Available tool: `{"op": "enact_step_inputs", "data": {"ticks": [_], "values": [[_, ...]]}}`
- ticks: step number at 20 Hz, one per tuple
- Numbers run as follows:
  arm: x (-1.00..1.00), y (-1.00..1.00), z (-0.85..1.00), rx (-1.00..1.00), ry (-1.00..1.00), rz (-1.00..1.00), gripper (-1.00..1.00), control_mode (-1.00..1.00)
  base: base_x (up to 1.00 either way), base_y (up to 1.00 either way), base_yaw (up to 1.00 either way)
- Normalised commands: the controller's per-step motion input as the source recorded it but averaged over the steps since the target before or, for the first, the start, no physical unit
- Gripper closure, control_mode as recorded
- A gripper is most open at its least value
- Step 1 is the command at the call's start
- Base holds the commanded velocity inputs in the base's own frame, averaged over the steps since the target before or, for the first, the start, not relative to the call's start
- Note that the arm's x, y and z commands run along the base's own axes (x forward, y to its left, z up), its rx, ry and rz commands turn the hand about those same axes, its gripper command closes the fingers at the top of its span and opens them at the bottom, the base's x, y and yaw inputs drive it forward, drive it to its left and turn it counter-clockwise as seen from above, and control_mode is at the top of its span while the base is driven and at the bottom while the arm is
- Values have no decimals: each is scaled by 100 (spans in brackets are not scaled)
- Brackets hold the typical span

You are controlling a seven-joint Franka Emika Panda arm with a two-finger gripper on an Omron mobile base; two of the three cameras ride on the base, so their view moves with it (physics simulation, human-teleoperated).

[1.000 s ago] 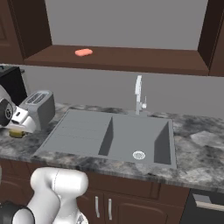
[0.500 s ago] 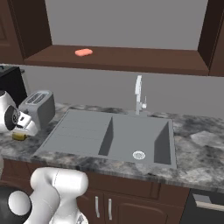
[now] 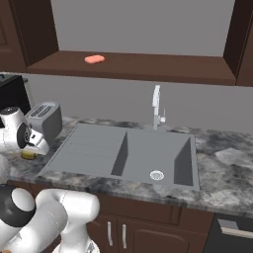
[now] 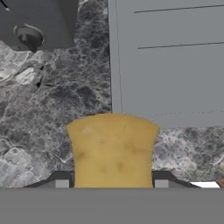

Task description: Locate and retrieve the bar soap and sponge from the cabinet. Place them next to the sink.

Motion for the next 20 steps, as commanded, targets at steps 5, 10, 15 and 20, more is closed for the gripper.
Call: {"op": "enact_step_inputs", "data": {"ticks": [5, 10, 15, 20], "values": [[33, 12, -33, 1, 1, 0, 100, -100, 0, 0, 0], [34, 0, -29, 0, 4, 0, 100, -100, 0, 0, 0], [27, 7, -29, 0, 6, 0, 100, -100, 0, 0, 0], [21, 22, -26, 0, 2, -1, 100, -100, 0, 0, 0]]}}
